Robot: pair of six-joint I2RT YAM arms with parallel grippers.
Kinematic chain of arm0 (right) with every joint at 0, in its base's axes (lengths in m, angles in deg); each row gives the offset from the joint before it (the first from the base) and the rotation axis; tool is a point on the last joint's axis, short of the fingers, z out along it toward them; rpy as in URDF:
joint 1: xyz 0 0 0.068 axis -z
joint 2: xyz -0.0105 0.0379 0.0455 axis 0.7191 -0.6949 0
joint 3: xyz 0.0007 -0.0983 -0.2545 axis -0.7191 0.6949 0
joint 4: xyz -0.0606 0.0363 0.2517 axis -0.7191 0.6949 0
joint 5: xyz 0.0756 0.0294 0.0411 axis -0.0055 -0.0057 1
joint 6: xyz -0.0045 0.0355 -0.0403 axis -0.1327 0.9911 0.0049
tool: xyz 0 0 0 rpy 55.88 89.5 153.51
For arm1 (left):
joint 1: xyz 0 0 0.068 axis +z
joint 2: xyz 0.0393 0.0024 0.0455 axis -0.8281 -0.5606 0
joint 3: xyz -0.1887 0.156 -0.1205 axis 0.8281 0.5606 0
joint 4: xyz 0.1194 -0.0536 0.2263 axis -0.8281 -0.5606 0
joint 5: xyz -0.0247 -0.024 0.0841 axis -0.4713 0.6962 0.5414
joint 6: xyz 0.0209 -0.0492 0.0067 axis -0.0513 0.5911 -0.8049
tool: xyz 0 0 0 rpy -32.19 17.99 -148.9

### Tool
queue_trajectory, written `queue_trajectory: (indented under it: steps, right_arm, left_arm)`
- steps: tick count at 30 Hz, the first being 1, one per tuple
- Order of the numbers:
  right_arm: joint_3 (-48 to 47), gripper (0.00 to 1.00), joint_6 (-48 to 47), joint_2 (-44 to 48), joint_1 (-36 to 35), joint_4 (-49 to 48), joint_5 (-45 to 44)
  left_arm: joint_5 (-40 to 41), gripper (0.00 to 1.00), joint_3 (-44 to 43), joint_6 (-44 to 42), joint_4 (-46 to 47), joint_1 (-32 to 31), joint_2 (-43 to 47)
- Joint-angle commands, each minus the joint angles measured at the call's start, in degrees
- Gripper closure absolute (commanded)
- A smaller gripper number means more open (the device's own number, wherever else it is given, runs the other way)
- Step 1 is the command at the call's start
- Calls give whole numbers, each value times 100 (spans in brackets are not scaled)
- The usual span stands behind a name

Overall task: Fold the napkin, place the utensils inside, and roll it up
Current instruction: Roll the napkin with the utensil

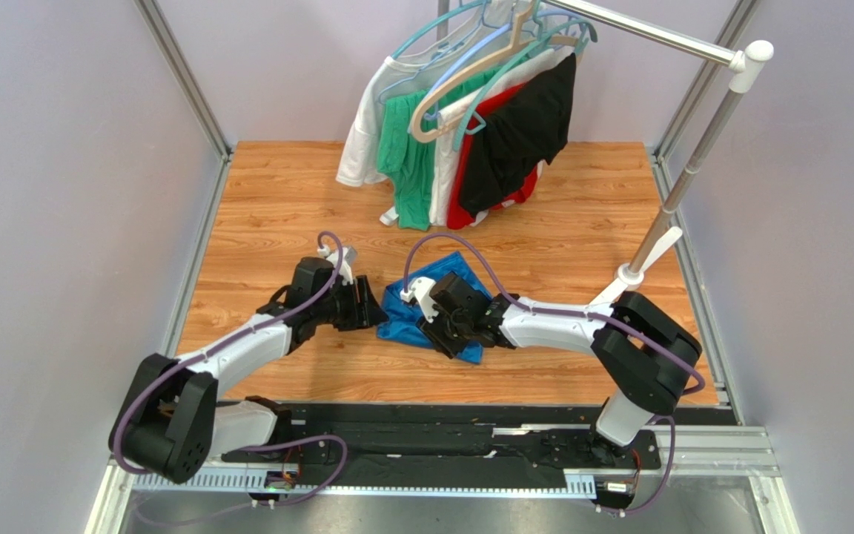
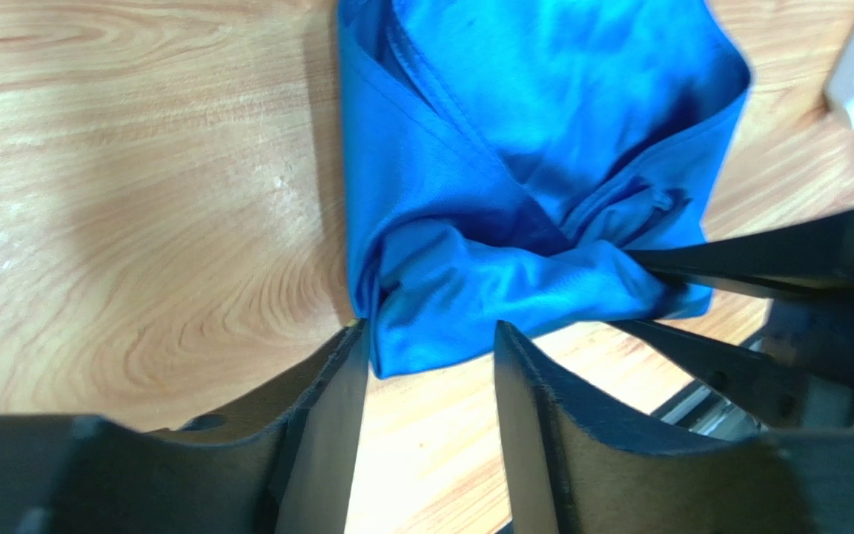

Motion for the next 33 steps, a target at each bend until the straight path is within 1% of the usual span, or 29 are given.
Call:
queue_trajectory:
  steps: [1,2,4,6,9,12,15,18,19,21,22,23,24,28,30,33]
  right_arm:
    - [25,69,267,-389,-23,489,485]
    - [17,69,267,-407,-23,489,511]
    - [-1,69,267,-433,-23,471,564]
    - [-27,70,241,-477,-14,463,617]
    - [-54,70,224,-513,3,463,757]
    - [-45,71,206,-530,91,428,933]
    - [-36,72,232,-530,231,375,1223]
    - [-71,73,162,-591,354,427,1407]
    - [-80,73,145,-609,381,427,1495]
    - [-80,73,109,-653,451,445,1548]
    - [-98,73,100,-679,469,471,1627]
    - [-98,74,83,-697,495,480,1636]
    - [-98,74,74,-723,513,489,1645]
    - [-107,75,65,-811,513,489,1733]
    - [-124,75,65,-829,513,498,1716]
    - [-168,76,56,-864,513,489,1759]
  left_arm:
    - [-143,42,300,67,228,95,401]
    - [-222,41,265,41,359,95,357]
    - [-319,41,212,5,325,95,51]
    - [-521,40,230,40,561,95,-186]
    - [-504,39,274,119,852,104,-372]
    - [-469,39,256,146,817,104,-417]
    - [-118,39,239,85,467,112,-242]
    - [295,38,160,32,-148,130,-13]
    - [357,38,151,66,-341,139,31]
    - [331,37,212,215,-361,174,128]
    - [322,35,238,260,-343,183,146]
    - [287,18,317,295,-308,192,172]
    - [261,18,352,365,-256,200,198]
    - [-309,18,730,672,892,271,120]
    - [-512,18,845,787,1115,279,-3]
    - [-820,19,1038,971,1712,323,-196]
